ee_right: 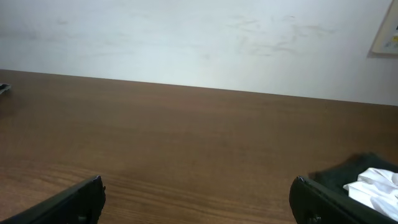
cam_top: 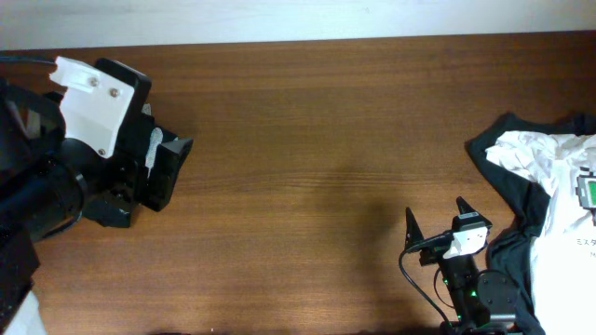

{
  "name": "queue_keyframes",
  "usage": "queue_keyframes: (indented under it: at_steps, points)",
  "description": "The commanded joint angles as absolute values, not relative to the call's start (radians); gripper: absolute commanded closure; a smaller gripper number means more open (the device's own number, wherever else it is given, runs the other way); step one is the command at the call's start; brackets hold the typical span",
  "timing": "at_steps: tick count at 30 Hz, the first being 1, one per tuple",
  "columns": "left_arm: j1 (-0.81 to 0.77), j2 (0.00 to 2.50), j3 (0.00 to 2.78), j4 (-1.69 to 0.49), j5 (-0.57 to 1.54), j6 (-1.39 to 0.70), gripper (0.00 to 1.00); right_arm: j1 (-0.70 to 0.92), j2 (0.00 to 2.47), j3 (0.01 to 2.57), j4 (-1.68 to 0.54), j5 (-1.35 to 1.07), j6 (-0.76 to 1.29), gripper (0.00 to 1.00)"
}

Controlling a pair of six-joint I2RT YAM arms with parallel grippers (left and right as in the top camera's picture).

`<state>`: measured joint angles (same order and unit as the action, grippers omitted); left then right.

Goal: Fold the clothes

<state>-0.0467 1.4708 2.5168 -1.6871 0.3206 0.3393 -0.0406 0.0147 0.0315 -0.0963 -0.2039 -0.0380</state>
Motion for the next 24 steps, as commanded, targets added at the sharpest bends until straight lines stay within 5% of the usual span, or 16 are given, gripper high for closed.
queue_keyframes:
  at_steps: [1,7,13,16,24]
  points:
    - [-0.050,1.470,2.518,-1.687,0.317,0.326,0.01,-0.046,0.004,0.022,-0.093,-0.213,-0.045,0.01]
    - [-0.050,1.456,2.479,-1.564,0.314,0.333,0.01,-0.046,0.004,0.022,-0.093,-0.213,-0.045,0.01]
    - [-0.049,0.926,1.344,-0.537,0.292,0.334,0.01,-0.046,0.004,0.022,-0.093,-0.213,-0.045,0.01]
    - [-0.027,0.691,0.926,-0.249,0.287,0.334,0.01,-0.046,0.004,0.022,-0.093,-0.213,-0.045,0.01]
    - [0.044,0.101,0.228,0.023,0.280,0.333,0.01,-0.046,0.004,0.022,-0.093,-0.213,-0.045,0.01]
